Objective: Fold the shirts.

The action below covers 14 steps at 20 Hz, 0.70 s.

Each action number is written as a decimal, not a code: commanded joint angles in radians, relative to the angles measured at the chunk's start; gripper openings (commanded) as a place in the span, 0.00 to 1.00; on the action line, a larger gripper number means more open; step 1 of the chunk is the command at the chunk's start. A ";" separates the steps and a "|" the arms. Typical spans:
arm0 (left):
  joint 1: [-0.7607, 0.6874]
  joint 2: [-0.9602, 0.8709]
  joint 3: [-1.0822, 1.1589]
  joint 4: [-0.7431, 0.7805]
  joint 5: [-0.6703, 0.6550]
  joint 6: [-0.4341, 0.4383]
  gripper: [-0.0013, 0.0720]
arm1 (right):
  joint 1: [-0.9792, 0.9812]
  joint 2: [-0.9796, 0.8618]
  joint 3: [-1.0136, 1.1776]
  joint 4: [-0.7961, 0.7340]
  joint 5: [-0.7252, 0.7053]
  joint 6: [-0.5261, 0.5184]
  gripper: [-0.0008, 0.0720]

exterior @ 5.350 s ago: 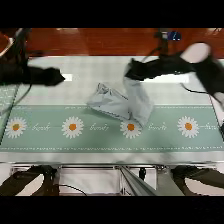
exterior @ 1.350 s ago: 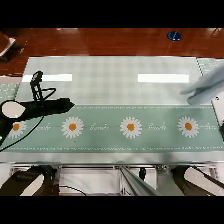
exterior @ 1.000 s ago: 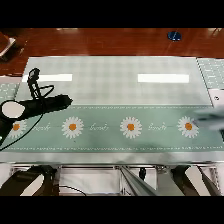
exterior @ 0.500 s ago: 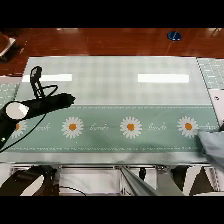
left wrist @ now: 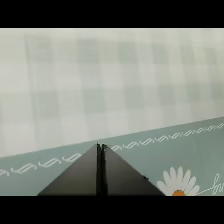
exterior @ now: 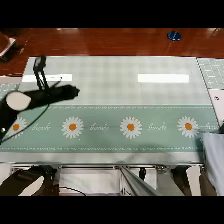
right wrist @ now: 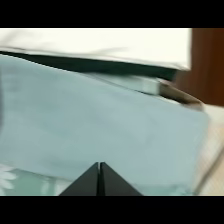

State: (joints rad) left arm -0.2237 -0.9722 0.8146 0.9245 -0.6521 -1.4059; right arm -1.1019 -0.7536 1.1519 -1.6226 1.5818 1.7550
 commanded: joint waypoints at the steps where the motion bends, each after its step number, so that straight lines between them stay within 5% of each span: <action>1: 0.019 -0.089 0.252 0.002 -0.105 0.042 0.04 | 0.227 -0.154 0.132 0.552 -0.242 -0.092 0.05; 4: 0.019 -0.183 0.501 0.003 -0.183 0.053 0.04 | 0.663 -0.265 0.162 0.694 -0.502 -0.205 0.05; 8: 0.013 -0.224 0.531 0.134 -0.266 0.051 0.04 | 1.175 -0.454 0.161 0.269 -0.550 -0.187 0.05; 11: 0.023 -0.258 0.420 0.286 -0.278 -0.020 0.04 | 1.289 -0.609 0.161 -0.035 -0.470 -0.009 0.05; 14: 0.030 -0.269 0.386 0.288 -0.310 -0.020 0.04 | 1.286 -0.646 0.161 -0.045 -0.453 0.001 0.05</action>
State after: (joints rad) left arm -0.1989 -1.2221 1.2335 1.1511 -0.9215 -1.4044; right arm 0.1181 -1.3334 1.3106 -1.5429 1.1145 1.7027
